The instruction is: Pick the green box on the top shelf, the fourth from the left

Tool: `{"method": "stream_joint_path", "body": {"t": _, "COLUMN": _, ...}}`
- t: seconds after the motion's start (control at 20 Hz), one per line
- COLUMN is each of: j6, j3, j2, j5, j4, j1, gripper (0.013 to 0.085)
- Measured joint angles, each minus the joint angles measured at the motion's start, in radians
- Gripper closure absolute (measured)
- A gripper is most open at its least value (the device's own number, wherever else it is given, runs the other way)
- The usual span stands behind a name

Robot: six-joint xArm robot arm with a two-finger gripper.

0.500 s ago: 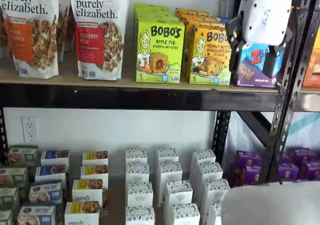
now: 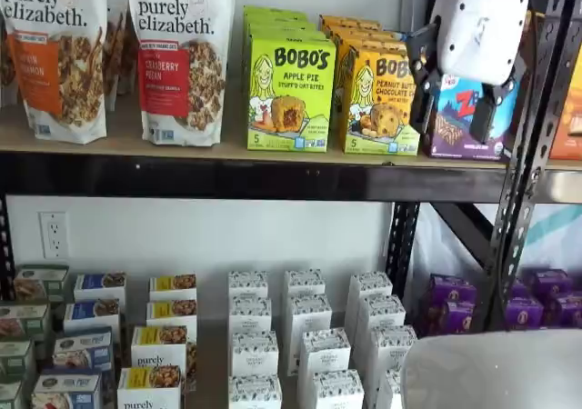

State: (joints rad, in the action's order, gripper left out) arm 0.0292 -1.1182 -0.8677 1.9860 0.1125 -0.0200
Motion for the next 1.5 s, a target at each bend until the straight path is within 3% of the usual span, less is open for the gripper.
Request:
{"method": "stream_joint_path", "body": {"t": 0.3, "j6": 0.047, "j3": 0.009, "j2": -0.008, "j5": -0.048, "j4": -0.023, "j1": 0.060, "gripper": 0.0130}}
{"method": "stream_joint_path", "body": {"t": 0.55, "j6": 0.116, "j3": 0.006, "j2": 0.010, "j5": -0.091, "j4": -0.040, "j1": 0.138, "gripper": 0.0130}}
{"method": "stream_joint_path", "body": {"t": 0.9, "j6": 0.229, "j3": -0.018, "j2": 0.082, "j5": -0.179, "j4": -0.104, "j1": 0.271, "gripper": 0.0130}}
{"method": "stream_joint_path", "body": {"t": 1.25, "j6": 0.259, "j3": -0.064, "j2": 0.185, "j5": -0.258, "j4": -0.089, "j1": 0.299, "gripper": 0.0130}}
{"method": "stream_joint_path", "body": {"t": 1.5, "j6": 0.290, "j3": -0.112, "j2": 0.263, "j5": -0.291, "j4": -0.105, "j1": 0.333, "gripper": 0.0130}}
